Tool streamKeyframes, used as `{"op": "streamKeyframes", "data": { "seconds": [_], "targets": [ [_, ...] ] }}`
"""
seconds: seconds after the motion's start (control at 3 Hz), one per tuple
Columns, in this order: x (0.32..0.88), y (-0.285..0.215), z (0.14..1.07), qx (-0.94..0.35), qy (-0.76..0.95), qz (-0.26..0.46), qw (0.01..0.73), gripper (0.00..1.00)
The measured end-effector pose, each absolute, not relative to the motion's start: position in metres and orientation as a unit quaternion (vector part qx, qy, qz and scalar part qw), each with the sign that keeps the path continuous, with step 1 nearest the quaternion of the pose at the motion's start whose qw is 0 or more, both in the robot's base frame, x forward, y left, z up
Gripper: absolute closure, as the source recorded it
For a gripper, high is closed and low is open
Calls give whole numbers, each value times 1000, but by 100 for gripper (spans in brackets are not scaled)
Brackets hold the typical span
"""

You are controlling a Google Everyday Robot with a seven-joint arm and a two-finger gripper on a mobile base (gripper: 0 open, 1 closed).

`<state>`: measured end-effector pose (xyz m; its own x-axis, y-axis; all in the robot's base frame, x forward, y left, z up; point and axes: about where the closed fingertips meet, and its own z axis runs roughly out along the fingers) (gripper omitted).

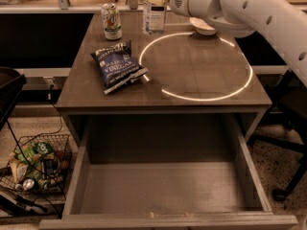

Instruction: Move blue plastic bottle near 7up can

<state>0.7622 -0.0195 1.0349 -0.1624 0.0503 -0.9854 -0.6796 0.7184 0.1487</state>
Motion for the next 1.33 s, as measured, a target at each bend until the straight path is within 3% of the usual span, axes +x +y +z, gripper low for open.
{"op": "streamKeyframes", "data": {
  "seconds": [1.33],
  "targets": [
    [827,6,1044,-287,647,241,664,100]
  ]
}}
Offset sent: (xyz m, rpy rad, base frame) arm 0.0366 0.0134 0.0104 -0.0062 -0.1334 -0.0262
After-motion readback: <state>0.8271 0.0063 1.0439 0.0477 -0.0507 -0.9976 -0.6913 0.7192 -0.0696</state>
